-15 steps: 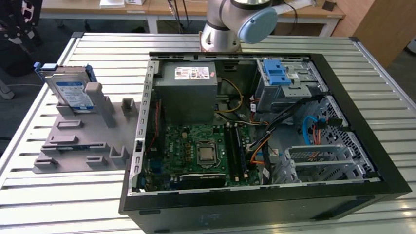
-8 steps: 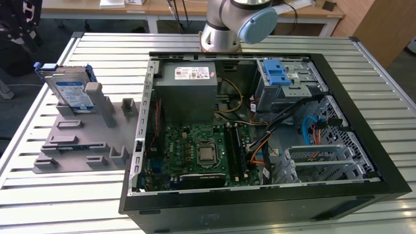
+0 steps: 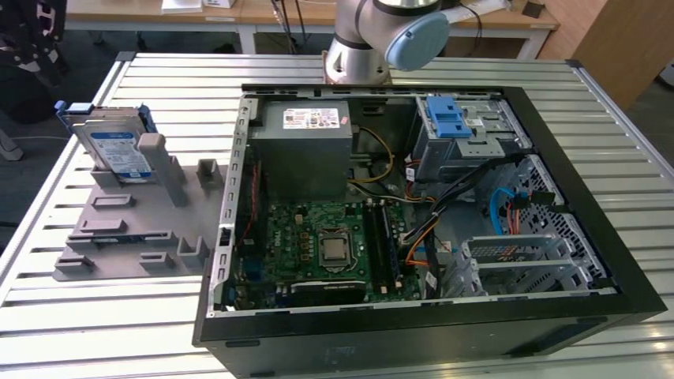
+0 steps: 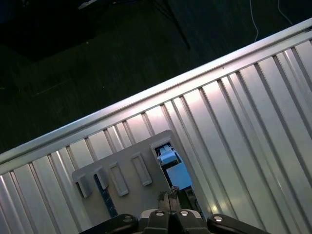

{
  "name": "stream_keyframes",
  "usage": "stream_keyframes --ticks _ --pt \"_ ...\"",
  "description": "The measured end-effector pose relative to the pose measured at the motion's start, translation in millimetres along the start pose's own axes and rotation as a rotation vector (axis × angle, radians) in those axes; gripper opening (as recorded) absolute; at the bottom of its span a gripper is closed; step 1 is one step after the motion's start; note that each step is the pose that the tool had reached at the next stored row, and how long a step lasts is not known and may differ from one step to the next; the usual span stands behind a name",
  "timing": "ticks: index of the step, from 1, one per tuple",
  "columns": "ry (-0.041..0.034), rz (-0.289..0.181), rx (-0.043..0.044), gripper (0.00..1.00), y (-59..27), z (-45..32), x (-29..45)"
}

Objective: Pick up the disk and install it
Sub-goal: 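Pick up the disk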

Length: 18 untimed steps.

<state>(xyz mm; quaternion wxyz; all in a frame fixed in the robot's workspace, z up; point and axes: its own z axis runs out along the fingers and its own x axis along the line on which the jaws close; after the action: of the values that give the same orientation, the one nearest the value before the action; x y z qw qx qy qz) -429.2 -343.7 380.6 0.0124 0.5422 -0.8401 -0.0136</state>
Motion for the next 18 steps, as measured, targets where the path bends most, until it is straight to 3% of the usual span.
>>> stream_keyframes --ticks 18 --pt "0.0025 -0.139 0.0043 0.11 0.0 0.5 0.0"
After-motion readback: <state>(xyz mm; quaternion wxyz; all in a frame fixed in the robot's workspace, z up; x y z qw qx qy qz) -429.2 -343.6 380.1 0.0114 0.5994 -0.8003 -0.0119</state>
